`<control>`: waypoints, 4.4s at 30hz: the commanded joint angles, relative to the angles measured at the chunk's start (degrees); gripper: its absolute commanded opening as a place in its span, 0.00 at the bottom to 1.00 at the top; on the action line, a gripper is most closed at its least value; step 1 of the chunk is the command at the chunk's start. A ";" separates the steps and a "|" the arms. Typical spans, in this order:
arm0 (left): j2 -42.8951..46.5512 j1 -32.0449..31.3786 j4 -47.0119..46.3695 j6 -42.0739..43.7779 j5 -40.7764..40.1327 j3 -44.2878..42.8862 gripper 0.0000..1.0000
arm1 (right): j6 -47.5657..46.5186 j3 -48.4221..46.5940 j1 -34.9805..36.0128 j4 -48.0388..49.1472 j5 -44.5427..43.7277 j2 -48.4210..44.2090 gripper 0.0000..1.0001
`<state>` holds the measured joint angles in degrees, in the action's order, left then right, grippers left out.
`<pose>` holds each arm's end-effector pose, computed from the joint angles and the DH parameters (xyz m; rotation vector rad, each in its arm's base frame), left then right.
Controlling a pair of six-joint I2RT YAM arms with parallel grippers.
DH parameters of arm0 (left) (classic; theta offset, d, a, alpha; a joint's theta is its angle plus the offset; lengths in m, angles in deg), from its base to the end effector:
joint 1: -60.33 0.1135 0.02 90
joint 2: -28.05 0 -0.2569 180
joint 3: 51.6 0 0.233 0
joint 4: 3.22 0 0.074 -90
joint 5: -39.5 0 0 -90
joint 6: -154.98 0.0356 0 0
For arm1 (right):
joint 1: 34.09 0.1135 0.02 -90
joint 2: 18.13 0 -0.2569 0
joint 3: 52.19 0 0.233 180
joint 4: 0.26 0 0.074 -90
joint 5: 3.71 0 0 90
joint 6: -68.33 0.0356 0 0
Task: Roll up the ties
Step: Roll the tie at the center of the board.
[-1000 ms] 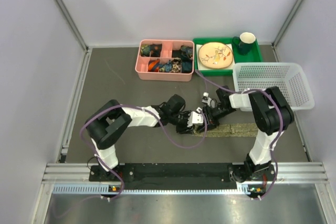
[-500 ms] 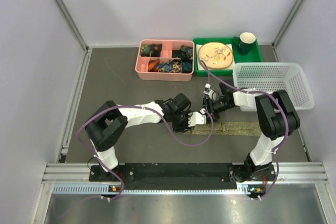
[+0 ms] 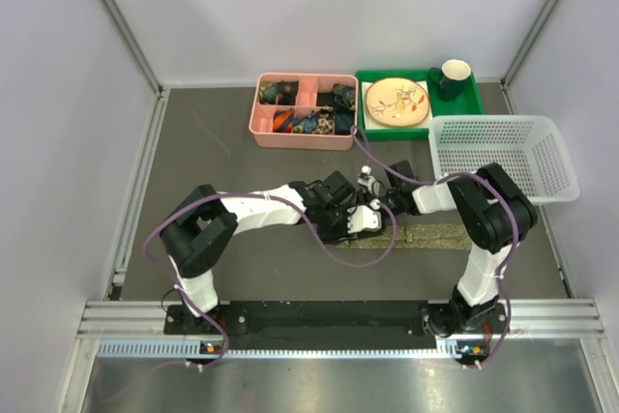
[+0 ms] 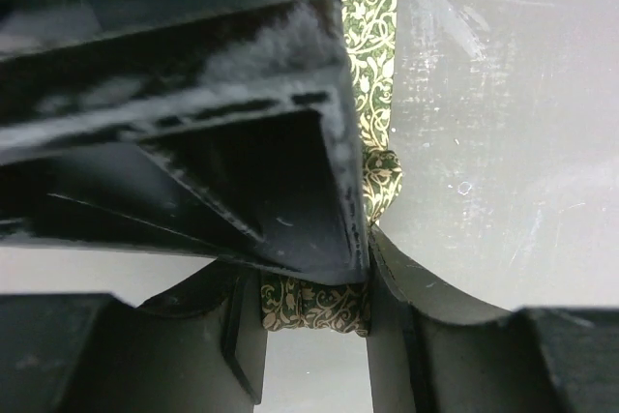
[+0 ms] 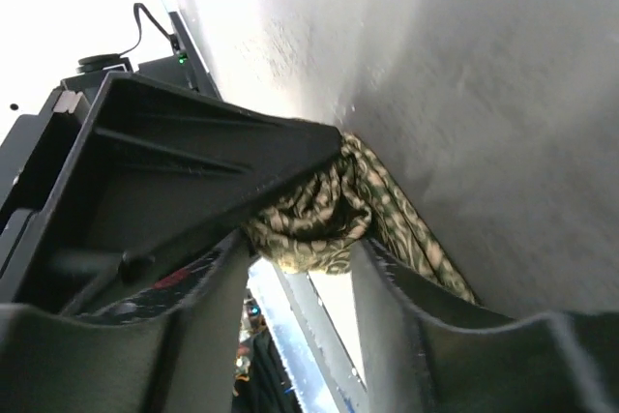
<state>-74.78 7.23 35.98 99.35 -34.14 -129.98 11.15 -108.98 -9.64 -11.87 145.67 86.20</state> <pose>0.1944 -0.2756 0.1706 1.9279 1.8839 -0.4847 0.2496 0.1471 0.1114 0.2172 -2.6110 -1.6374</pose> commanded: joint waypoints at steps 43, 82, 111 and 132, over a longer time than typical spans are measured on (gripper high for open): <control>-3.79 8.63 -65.53 -10.91 29.44 26.04 0.42 | -11.64 -3.13 -7.04 -11.75 -1.63 10.45 0.00; -3.61 -0.87 -4.23 -3.70 2.97 2.38 0.39 | -16.29 -6.65 -4.58 -21.15 -3.03 3.15 0.00; 8.69 13.99 -40.08 -13.56 26.82 11.25 0.99 | -21.30 -6.91 -8.01 -26.07 -7.43 4.30 0.00; -5.36 5.12 -32.80 -7.56 18.27 8.71 0.99 | -20.69 -6.21 -8.01 -25.02 -5.23 1.40 0.00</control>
<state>-77.31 13.53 3.98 91.33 -11.89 -119.52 -7.71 -114.86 -17.77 -39.24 144.49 89.33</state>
